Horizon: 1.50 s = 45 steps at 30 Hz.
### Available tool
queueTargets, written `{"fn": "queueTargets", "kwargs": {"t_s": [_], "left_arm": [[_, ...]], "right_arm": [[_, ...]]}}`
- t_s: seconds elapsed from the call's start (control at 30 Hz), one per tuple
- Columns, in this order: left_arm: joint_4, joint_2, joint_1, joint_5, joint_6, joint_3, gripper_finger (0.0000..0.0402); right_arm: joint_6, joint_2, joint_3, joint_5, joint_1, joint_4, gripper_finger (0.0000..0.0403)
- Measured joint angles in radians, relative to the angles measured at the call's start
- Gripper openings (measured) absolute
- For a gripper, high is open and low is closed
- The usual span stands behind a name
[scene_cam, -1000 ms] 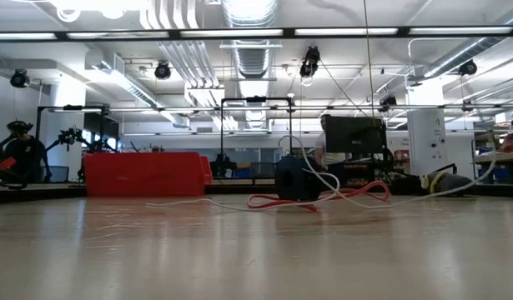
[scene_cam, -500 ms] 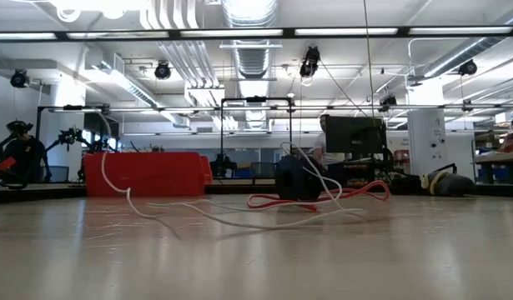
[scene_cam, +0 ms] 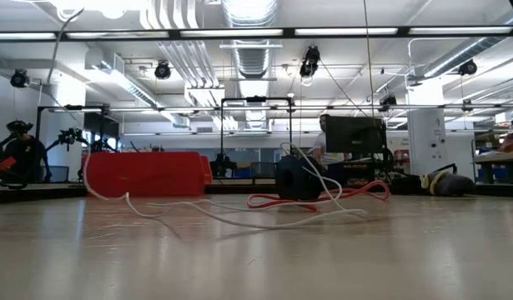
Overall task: Coil cords
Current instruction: Uncoil the white wire from the black spool
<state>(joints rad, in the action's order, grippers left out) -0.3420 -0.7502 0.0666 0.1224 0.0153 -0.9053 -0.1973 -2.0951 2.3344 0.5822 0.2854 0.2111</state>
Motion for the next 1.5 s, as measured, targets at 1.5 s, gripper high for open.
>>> {"fn": "queueTargets", "kwargs": {"t_s": [1.5], "left_arm": [[0.265, -0.111, 0.0, -0.563, 0.307, 0.001, 0.0]], "right_arm": [[0.148, 0.125, 0.022, 0.038, 0.03, 0.249, 0.0]]}}
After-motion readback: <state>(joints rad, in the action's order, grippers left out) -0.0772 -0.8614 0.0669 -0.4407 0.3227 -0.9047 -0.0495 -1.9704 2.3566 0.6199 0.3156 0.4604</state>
